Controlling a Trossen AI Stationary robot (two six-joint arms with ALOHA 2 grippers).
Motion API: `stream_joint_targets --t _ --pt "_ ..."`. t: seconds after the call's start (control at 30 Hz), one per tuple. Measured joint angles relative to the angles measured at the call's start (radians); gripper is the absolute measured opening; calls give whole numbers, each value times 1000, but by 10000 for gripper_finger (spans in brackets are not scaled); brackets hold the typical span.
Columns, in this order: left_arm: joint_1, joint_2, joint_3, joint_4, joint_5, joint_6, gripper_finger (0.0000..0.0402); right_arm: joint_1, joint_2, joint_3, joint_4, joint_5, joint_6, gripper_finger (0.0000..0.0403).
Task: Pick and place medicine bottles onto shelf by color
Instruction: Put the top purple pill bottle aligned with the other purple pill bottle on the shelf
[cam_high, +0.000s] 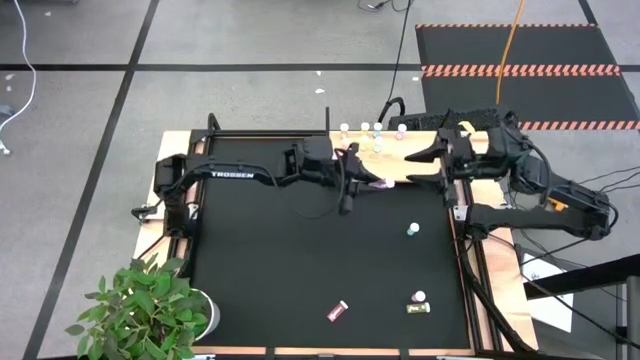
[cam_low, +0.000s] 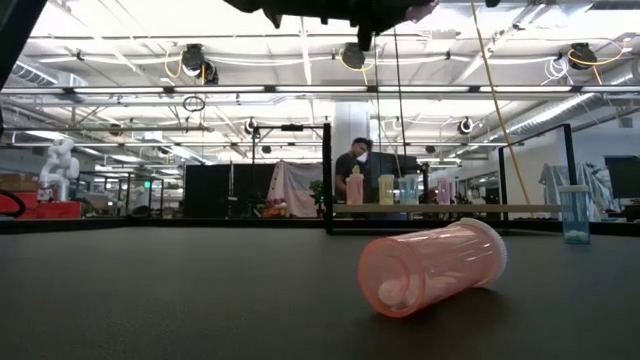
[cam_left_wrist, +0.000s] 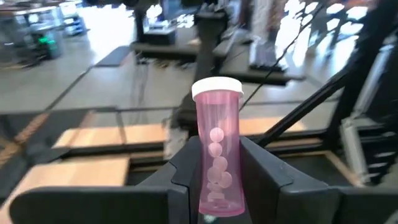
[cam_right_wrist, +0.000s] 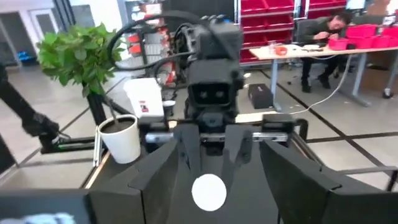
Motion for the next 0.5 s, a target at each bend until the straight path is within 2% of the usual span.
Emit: stream_joint_targets --t 0.17,0.33,0.5 --pt "19 -1 0 68 122 -59 88 43 59 0 65 -18 -35 255" --pt "24 -2 0 103 146 -74 88 77 92 0 67 -18 -90 275" --pt "27 -2 0 168 166 -112 88 84 106 0 68 -18 -121 267"
